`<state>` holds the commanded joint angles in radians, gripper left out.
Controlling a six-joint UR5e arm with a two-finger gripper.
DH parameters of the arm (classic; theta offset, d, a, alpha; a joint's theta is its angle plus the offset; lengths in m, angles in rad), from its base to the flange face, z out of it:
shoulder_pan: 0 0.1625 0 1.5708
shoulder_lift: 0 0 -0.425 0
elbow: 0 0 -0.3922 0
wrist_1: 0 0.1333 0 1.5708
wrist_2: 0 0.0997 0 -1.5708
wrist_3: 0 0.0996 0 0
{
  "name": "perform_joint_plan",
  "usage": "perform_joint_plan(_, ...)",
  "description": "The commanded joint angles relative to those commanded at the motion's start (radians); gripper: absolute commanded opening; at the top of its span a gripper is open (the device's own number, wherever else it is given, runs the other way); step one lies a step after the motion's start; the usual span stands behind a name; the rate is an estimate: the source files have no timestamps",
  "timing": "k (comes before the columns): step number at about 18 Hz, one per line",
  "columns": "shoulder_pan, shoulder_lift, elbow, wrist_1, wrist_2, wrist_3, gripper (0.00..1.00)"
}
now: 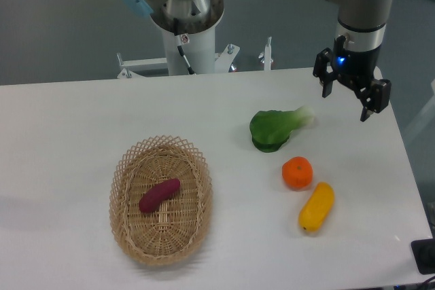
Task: Pick up the sweet potato from the basket
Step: 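Move the open gripper from beside the bok choy over the basket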
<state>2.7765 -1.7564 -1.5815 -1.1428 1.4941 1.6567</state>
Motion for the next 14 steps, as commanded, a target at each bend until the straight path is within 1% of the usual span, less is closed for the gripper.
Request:
perform_joint_plan(4, -0.026, 0.020, -0.005, -0.005, 0.003, -0.017, 1.00)
perform_joint_plan(6, -0.041, 0.028, -0.017, -0.006, -0.005, -0.075, 1.00)
perform_joint_plan(7, -0.067, 0.029, -0.029, -0.002, -0.026, -0.107, 1.00)
perform_joint_plan(8, -0.080, 0.032, -0.046, 0.009, -0.053, -0.150, 1.00)
perform_joint_plan(11, -0.104, 0.054, -0.083, 0.058, -0.138, -0.348, 1.00)
perform_joint_plan(14, -0.181, 0.051, -0.098, 0.107, -0.147, -0.536, 1.00)
